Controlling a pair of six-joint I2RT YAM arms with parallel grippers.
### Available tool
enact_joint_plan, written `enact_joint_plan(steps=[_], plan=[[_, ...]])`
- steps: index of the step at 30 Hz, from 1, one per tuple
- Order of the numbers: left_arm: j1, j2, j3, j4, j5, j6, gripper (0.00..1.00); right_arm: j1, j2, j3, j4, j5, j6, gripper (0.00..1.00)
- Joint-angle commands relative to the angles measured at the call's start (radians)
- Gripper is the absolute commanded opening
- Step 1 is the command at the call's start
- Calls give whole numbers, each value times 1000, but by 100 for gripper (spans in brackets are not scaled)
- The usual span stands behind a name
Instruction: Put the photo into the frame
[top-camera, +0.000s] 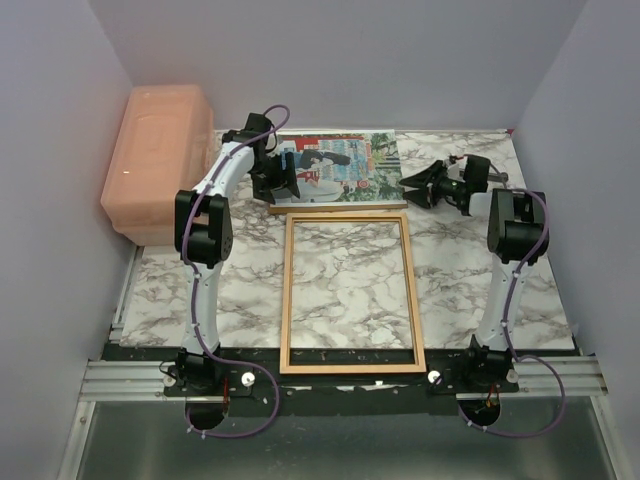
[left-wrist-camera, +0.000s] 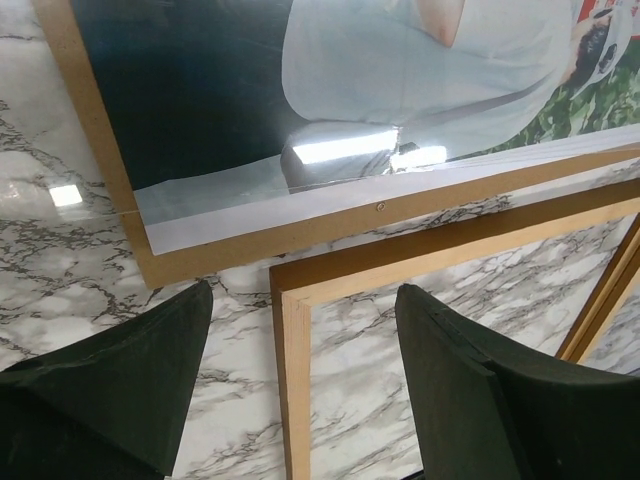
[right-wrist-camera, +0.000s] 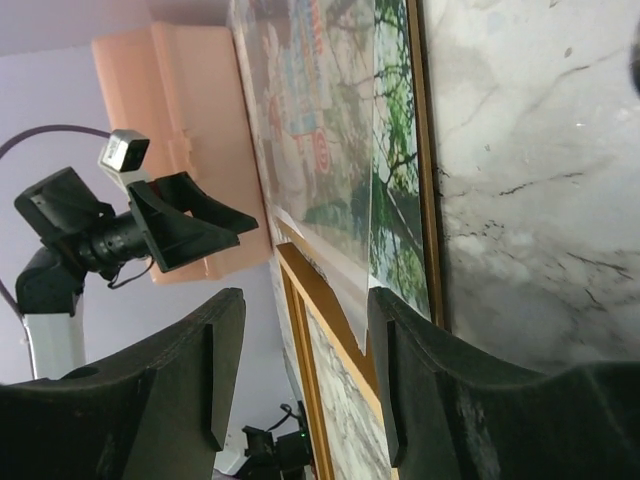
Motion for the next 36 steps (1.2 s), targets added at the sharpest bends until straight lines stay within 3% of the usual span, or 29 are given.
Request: enact_joint_plan(steps=[1,7,11,15,18,22,26,30,36], plan=[[-9,20,29,-3,26,19,75,37,44,35,-6,19,-2,58],[-9,23,29,-2,32,27,72,48,69,-10,227,-7,179,55],[-9,24,28,3,43,30,69,53,79,-11,281,-9,223,45],[-9,9,19,7,43,38,69,60,80,-4,282,0,232,17],[-9,-24,-11,25,41,41,70,64,78,2,261,7,225,2],[-9,-103,-64,52,43,41,73,66,53,4,195,19,186,0],[-9,-241,-136,80,41,36,83,66,-25,-26,148,31,167,0],[-9,-417,-256,115,29,10,93,67,-169,-89,51,69,119,0],[-11,-683,-477,140,27,-64,97,82,-432,-274,-93,160,67,0]])
